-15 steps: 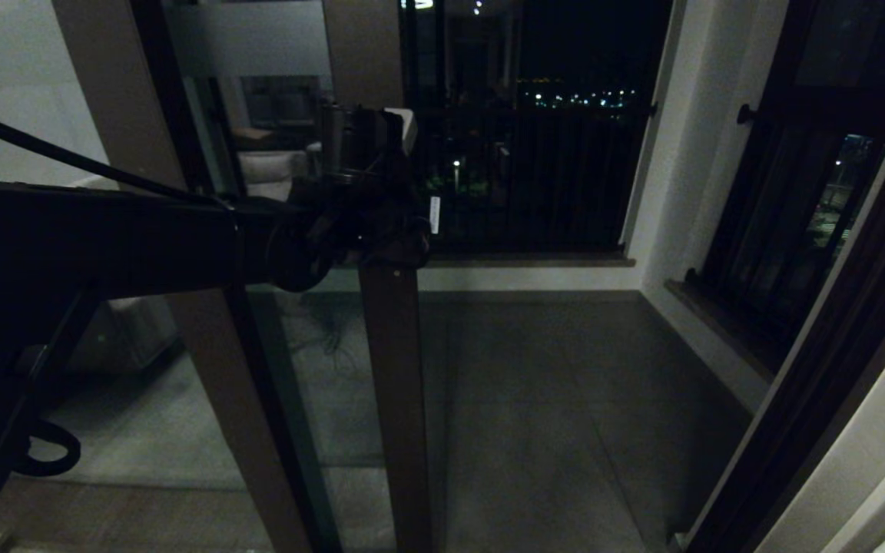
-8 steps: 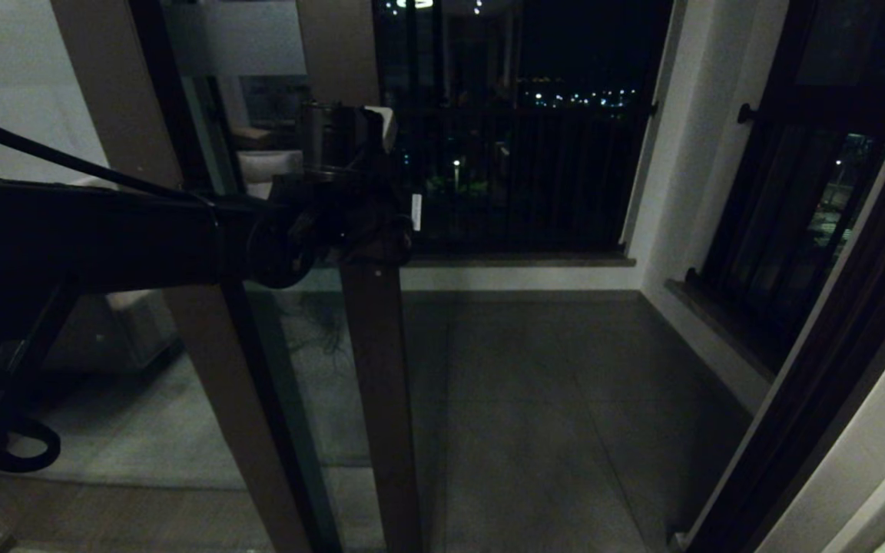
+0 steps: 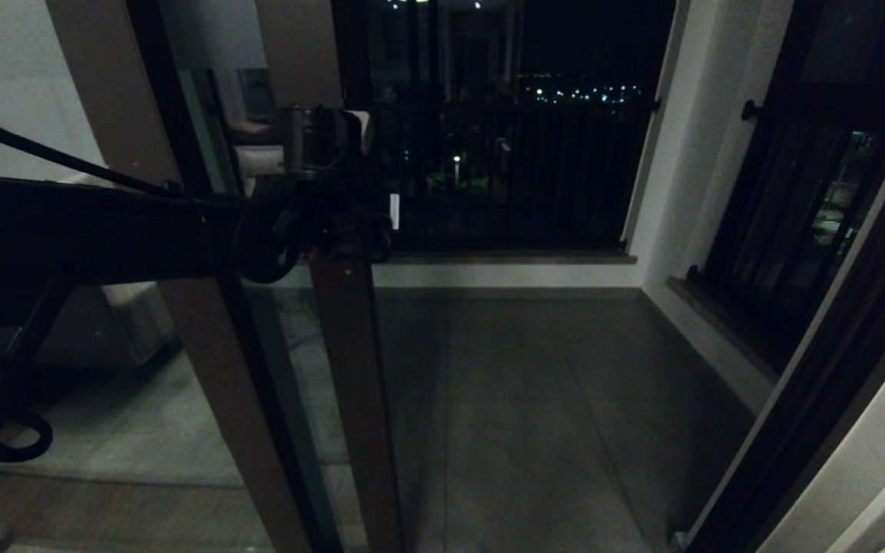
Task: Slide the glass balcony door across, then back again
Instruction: Open the slid door
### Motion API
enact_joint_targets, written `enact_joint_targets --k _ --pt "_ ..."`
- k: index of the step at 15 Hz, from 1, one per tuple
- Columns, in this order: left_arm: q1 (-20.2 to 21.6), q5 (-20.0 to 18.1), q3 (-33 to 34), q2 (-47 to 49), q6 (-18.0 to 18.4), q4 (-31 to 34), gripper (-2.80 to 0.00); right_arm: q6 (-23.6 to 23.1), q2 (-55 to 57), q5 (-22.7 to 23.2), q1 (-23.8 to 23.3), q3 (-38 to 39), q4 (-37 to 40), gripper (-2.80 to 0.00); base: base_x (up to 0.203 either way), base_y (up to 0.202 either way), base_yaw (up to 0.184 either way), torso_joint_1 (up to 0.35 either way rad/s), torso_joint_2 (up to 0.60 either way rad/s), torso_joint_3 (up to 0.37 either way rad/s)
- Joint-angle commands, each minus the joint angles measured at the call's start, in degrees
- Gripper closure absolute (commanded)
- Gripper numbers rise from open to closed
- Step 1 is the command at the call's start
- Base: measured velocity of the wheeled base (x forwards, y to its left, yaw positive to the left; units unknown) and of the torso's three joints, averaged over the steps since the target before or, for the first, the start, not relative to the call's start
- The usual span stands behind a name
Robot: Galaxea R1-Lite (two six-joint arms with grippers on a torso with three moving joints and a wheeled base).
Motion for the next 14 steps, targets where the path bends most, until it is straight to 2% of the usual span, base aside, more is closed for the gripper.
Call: enact_joint_targets --k 1,8,14 --pt "0.15 -0.26 0.27 -0.75 -0.01 -0.11 0.00 -0.08 0.09 0.03 0.01 0.00 0.00 0.00 0.000 0.000 0.000 0.000 0.00 0.000" --pt "2.59 -0.25 5.68 -4.26 -0.19 -0.23 0.00 -0.07 0.09 0.03 0.01 0.00 0.00 0.00 0.000 0.000 0.000 0.000 0.00 0.000" --pt "3.96 -0.25 5.77 -4.44 -0.19 -0.23 0.00 0.01 0.09 0.03 0.01 0.00 0.00 0.00 0.000 0.000 0.000 0.000 0.00 0.000"
